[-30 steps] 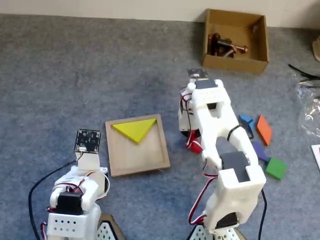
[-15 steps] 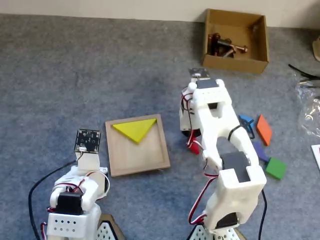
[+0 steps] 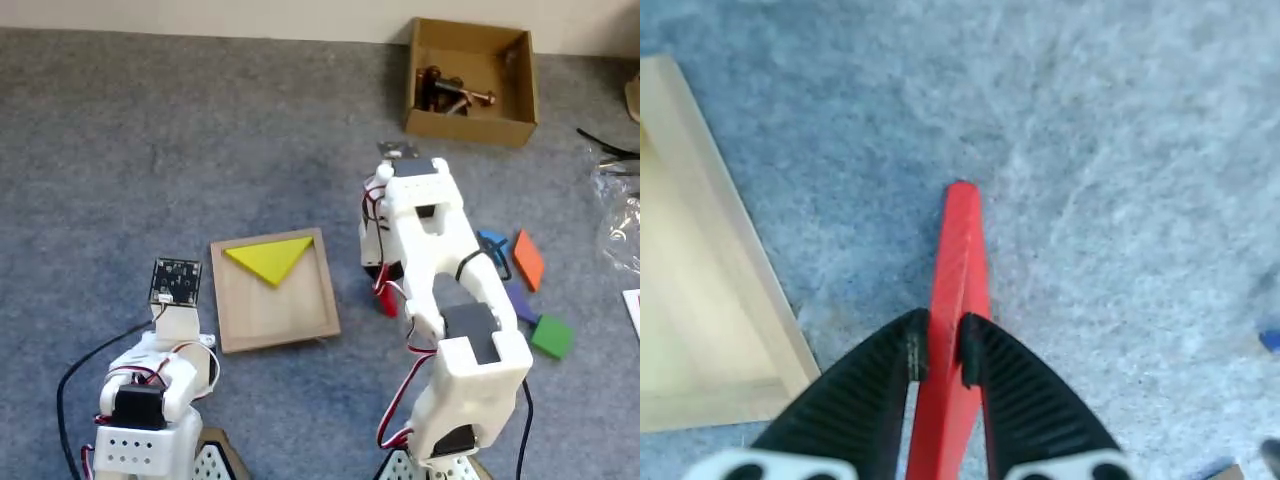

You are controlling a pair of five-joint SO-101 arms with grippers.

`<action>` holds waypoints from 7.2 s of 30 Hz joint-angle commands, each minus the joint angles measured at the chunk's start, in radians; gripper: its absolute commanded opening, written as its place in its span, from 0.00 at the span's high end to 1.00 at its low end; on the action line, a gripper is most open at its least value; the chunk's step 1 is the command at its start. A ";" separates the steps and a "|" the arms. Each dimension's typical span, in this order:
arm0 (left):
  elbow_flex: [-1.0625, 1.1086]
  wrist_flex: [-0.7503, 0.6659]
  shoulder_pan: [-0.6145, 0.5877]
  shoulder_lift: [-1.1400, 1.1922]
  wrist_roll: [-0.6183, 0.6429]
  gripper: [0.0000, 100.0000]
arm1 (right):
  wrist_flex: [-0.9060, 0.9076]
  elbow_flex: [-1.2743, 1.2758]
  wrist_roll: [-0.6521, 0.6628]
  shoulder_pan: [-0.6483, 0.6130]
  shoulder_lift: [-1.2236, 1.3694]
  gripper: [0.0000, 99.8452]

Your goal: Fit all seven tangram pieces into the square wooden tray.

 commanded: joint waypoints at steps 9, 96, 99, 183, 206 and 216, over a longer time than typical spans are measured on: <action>0.019 -0.002 0.015 -0.007 0.008 0.99 | 0.007 0.025 0.146 0.018 -0.012 0.99; 0.019 -0.002 0.015 -0.007 0.008 0.99 | 0.097 -0.400 0.000 -0.452 -0.010 1.00; 0.019 -0.002 0.015 -0.007 0.008 0.99 | 0.033 -0.369 0.000 -0.458 -0.007 1.00; 0.019 -0.002 0.015 -0.007 0.008 0.99 | -0.110 -0.412 0.104 -0.510 0.128 0.85; 0.019 -0.002 0.015 -0.007 0.008 0.99 | 0.133 -0.414 0.101 -0.440 0.127 0.97; 0.019 -0.002 0.015 -0.007 0.008 0.99 | 0.136 -0.406 0.098 -0.433 0.128 0.99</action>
